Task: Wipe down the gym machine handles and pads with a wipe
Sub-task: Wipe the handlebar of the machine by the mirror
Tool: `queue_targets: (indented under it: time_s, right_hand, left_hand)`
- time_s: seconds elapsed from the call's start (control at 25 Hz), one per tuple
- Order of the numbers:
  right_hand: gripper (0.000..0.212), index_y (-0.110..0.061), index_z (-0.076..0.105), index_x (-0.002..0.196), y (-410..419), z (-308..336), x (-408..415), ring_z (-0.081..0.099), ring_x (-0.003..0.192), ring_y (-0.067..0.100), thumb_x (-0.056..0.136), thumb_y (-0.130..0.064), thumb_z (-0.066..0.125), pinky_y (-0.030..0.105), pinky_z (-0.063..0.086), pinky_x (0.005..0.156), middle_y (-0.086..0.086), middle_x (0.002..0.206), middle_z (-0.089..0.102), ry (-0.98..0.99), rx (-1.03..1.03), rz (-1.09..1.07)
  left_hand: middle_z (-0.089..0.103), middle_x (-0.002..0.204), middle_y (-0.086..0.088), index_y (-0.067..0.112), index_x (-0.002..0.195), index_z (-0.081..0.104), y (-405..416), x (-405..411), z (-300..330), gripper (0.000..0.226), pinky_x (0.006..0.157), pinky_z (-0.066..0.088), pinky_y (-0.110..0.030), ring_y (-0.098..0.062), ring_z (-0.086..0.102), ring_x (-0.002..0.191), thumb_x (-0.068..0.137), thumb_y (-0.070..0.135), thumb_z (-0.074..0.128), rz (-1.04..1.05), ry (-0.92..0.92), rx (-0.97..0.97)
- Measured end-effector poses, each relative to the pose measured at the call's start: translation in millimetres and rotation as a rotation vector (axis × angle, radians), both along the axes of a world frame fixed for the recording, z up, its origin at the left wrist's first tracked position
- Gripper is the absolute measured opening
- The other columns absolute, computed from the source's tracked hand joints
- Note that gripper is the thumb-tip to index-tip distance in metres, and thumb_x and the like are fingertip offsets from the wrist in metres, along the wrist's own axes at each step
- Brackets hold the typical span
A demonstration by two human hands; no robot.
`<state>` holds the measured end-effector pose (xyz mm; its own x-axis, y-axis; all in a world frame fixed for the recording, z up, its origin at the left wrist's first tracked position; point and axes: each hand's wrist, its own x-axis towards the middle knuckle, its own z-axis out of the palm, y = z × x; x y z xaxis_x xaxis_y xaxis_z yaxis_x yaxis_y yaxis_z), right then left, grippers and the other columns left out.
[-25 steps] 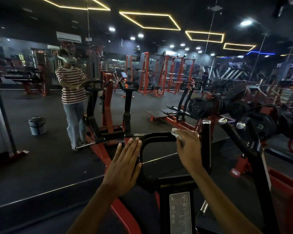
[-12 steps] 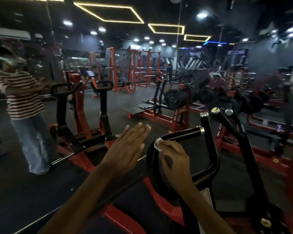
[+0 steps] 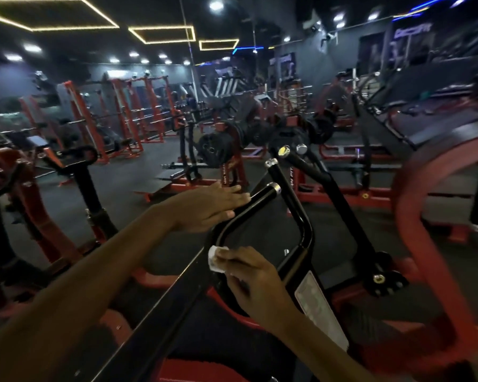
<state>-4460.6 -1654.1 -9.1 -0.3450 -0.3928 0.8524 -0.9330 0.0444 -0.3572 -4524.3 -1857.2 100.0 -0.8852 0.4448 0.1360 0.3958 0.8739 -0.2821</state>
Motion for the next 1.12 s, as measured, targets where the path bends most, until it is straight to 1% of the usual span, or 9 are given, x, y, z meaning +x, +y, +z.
queue_targets:
  time_s: [0.2, 0.4, 0.52, 0.64, 0.76, 0.88, 1.0, 1.04, 1.12]
  right_hand:
    - [0.029, -0.006, 0.069, 0.107, 0.1, 10.9, -4.2, 0.06, 0.103, 0.015, 0.082, 0.004, 0.059, 0.03, 0.051, 0.087, 0.003, 0.115, 0.063, -0.115, -0.085, -0.06]
    - [0.034, -0.008, 0.067, 0.112, -14.8, 22.9, -1.0, 0.061, 0.101, 0.018, 0.083, 0.006, 0.058, 0.033, 0.051, 0.084, 0.001, 0.121, 0.064, -0.11, -0.045, -0.152]
    - [0.032, -0.006, 0.068, 0.111, -19.3, 12.2, 10.4, 0.061, 0.107, 0.015, 0.084, 0.006, 0.057, 0.033, 0.051, 0.088, 0.002, 0.121, 0.063, -0.147, -0.094, -0.179]
    - [0.028, -0.003, 0.07, 0.109, -16.1, -2.0, 26.0, 0.063, 0.106, 0.012, 0.084, 0.002, 0.057, 0.027, 0.052, 0.089, 0.004, 0.118, 0.065, -0.168, -0.12, -0.199]
    - [0.025, -0.009, 0.071, 0.109, -9.6, -18.6, 45.3, 0.067, 0.093, 0.014, 0.086, -0.017, 0.065, 0.018, 0.05, 0.084, 0.007, 0.104, 0.069, -0.351, -0.194, -0.271]
    - [0.03, -0.004, 0.068, 0.112, -2.2, -41.3, 65.2, 0.064, 0.091, 0.002, 0.087, -0.021, 0.064, 0.015, 0.051, 0.08, 0.004, 0.103, 0.069, -0.575, -0.231, -0.23]
    - [0.059, -0.006, 0.068, 0.111, 20.1, -60.9, 69.1, 0.059, 0.102, -0.009, 0.082, -0.056, 0.054, 0.01, 0.045, 0.088, -0.003, 0.108, 0.067, -0.432, -0.103, -0.445]
    - [0.06, -0.007, 0.069, 0.109, 24.1, -63.6, 69.8, 0.059, 0.103, -0.009, 0.081, -0.058, 0.055, 0.011, 0.045, 0.089, -0.004, 0.108, 0.067, -0.384, -0.052, -0.481]
    - [0.031, -0.008, 0.07, 0.108, 24.9, -58.8, 70.1, 0.061, 0.106, -0.001, 0.088, -0.03, 0.063, 0.022, 0.051, 0.089, -0.001, 0.108, 0.07, -0.466, -0.11, -0.483]
  left_hand:
    - [0.023, 0.156, 0.003, 0.031, 0.149, 0.019, 5.8, -1.1, 8.4, 0.05, 0.117, 0.02, -0.046, -0.017, 0.017, 0.145, 0.101, 0.033, 0.033, -0.089, -0.047, -0.015]
    - [0.011, 0.154, 0.015, 0.029, 0.149, 0.018, 12.9, 0.4, 16.7, 0.051, 0.118, 0.0, -0.023, 0.011, -0.003, 0.138, 0.1, 0.039, 0.028, -0.188, -0.201, 0.162]
    - [0.01, 0.157, 0.014, 0.031, 0.15, 0.014, 9.3, -8.3, 10.5, 0.056, 0.121, 0.01, -0.035, 0.006, 0.004, 0.142, 0.097, 0.044, 0.027, -0.253, -0.297, 0.231]
    - [0.009, 0.158, 0.012, 0.027, 0.151, 0.014, 3.4, -8.1, 0.6, 0.059, 0.121, 0.01, -0.035, 0.003, 0.004, 0.143, 0.096, 0.042, 0.03, -0.3, -0.396, 0.394]
    - [0.01, 0.158, 0.016, 0.024, 0.15, 0.016, 7.2, -2.3, -12.6, 0.059, 0.121, 0.006, -0.033, 0.005, 0.004, 0.143, 0.095, 0.032, 0.033, -0.317, -0.496, 0.617]
    - [0.007, 0.157, 0.021, 0.028, 0.15, 0.015, 8.8, -0.7, -18.1, 0.063, 0.12, 0.006, -0.032, 0.009, 0.002, 0.141, 0.091, 0.034, 0.037, -0.296, -0.483, 0.633]
    - [0.003, 0.157, 0.02, 0.029, 0.151, 0.012, 8.0, 2.8, -21.6, 0.066, 0.117, 0.005, -0.026, 0.013, -0.002, 0.139, 0.09, 0.039, 0.035, -0.284, -0.399, 0.554]
    - [0.003, 0.158, 0.018, 0.028, 0.151, 0.011, 8.4, 3.7, -22.4, 0.066, 0.116, 0.005, -0.023, 0.013, -0.003, 0.139, 0.09, 0.04, 0.033, -0.285, -0.368, 0.532]
    - [0.005, 0.158, 0.015, 0.026, 0.151, 0.013, 10.2, 5.8, -24.2, 0.065, 0.112, 0.004, -0.015, 0.012, -0.002, 0.139, 0.09, 0.038, 0.032, -0.292, -0.335, 0.533]
